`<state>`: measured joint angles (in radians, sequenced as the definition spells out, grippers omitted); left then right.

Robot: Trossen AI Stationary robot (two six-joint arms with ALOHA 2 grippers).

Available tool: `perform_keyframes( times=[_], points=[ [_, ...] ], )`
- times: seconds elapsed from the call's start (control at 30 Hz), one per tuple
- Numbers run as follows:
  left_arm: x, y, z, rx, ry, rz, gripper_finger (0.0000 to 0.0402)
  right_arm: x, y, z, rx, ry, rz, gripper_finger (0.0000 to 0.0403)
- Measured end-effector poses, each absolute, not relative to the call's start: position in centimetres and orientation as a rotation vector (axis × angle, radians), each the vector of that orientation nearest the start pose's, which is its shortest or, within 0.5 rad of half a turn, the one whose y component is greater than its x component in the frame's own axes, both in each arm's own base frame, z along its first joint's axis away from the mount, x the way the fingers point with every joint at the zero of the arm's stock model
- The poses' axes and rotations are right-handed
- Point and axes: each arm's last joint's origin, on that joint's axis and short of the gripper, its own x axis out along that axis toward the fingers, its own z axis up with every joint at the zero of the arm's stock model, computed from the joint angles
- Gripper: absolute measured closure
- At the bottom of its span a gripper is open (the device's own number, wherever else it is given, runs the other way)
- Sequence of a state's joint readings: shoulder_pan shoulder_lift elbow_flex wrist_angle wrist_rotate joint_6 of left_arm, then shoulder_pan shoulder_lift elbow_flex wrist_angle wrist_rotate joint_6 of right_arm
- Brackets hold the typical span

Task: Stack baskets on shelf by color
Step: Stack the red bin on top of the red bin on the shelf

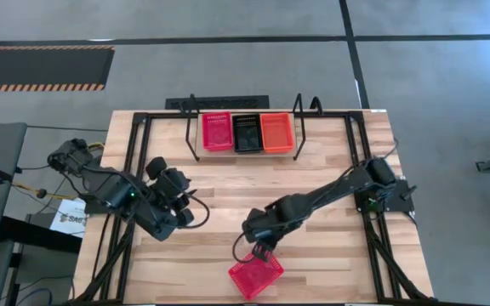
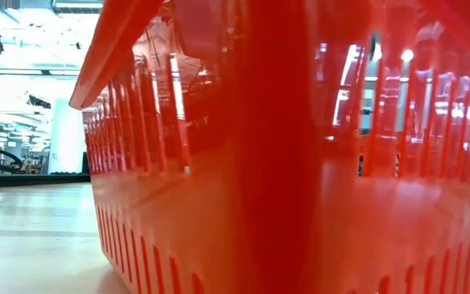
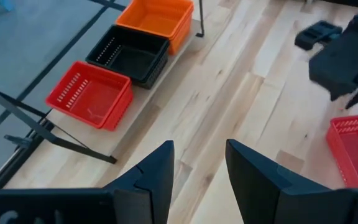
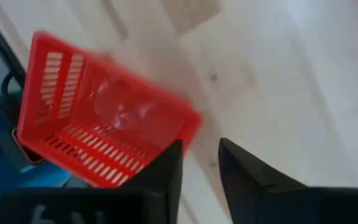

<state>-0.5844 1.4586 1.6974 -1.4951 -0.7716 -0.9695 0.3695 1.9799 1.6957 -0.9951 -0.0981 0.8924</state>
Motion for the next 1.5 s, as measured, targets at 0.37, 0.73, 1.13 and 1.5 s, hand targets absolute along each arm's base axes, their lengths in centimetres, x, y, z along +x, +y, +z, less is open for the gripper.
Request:
perform_keyframes(
  times=[0.37,0.73,1.13,1.5],
  points=[
    [21.0,-12.1,39.8,-0.094,0.768,0.565,0.0267,37.4,17.0,22.9,0.61,1.413,-0.152,0.0196],
    [21.1,-12.1,39.8,-0.106,0.763,0.57,0.0267,38.1,18.3,19.7,0.574,1.457,-0.162,0.0184],
    [21.2,-12.1,39.8,-0.136,0.75,0.573,0.0267,39.1,17.7,16.9,0.542,1.546,-0.089,0.0327],
    [21.4,-11.9,40.0,-0.222,0.664,0.648,0.0267,37.1,13.1,25.4,0.307,1.391,-0.322,0.0396]
  ],
)
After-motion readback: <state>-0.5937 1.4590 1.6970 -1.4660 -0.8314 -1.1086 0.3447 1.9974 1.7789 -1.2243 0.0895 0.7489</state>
